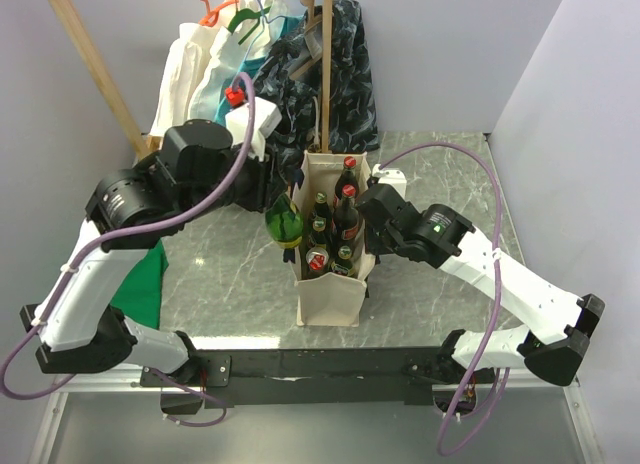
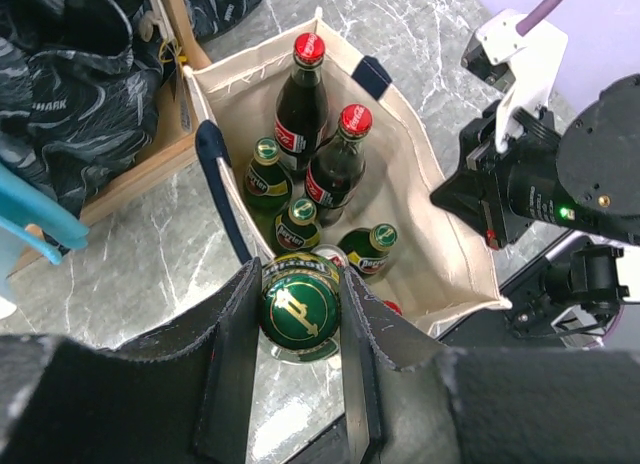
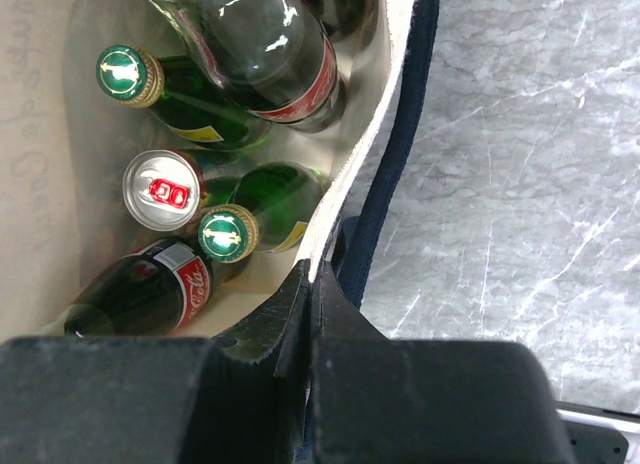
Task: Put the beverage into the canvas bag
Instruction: Place the drink in the canvas bag.
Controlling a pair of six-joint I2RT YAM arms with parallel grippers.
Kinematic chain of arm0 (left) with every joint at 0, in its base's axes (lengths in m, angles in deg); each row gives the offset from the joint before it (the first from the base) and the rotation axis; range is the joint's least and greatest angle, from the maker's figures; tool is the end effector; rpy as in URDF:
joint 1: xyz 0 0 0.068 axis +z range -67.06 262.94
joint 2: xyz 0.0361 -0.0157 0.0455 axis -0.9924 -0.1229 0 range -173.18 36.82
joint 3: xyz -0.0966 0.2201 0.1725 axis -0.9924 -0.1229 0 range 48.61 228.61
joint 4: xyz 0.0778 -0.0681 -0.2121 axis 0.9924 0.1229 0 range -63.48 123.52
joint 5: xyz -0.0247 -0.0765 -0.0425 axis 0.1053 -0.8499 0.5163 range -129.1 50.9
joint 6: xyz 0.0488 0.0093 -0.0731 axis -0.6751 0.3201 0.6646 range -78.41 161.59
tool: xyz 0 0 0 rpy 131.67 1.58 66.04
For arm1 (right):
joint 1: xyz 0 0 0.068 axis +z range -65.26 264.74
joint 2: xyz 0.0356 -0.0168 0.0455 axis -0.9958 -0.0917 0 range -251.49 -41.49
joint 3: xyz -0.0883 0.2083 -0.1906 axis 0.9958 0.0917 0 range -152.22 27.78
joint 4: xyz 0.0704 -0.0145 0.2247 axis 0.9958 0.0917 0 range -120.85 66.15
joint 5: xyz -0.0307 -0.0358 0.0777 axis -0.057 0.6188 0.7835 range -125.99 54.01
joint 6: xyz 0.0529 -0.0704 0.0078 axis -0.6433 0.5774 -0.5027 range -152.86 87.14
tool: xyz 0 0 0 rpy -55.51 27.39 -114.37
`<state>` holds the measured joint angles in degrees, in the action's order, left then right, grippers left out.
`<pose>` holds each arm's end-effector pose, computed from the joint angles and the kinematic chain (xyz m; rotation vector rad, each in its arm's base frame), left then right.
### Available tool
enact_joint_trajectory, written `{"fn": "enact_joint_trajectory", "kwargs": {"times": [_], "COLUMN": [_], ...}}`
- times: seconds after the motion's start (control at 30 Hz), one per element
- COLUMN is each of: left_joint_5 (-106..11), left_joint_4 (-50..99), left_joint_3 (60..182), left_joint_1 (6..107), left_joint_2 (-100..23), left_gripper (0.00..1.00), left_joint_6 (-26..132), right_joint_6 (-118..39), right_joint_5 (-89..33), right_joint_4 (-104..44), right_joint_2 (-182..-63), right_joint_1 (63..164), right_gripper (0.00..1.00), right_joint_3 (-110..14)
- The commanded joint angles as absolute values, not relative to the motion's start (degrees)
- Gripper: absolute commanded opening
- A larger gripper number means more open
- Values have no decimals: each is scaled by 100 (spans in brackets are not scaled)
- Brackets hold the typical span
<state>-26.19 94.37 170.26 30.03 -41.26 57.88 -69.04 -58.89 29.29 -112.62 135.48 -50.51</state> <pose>0.1432 -0.1602 0.5265 0.4947 1.9650 -0.5529 0.1651 0.1537 0.3555 -0.1427 2.4026 0.1998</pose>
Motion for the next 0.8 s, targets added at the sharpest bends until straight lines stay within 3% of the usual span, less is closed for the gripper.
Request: {"fn": "enact_joint_trajectory", "kwargs": {"times": [0.0,0.77], "left_joint_5": [-2662,-3295], "left_joint_4": [8277,7495], "left_joint_3": [17351,17570], "left_joint_1": [2977,2880], "left_joint_2": [-4122,-4606], "left_gripper": [1,1], "left_joint_6": [5724,5407], "right_joint_6": [-6995,-6916], "right_joint_5": [-6043,-6175], "right_joint_4": [2699,2690], "right_joint_2": [-11127,-11075], "right_joint_1": [13563,13572], "right_gripper": [0,0], "right_joint_3": [-4939,-5010]}}
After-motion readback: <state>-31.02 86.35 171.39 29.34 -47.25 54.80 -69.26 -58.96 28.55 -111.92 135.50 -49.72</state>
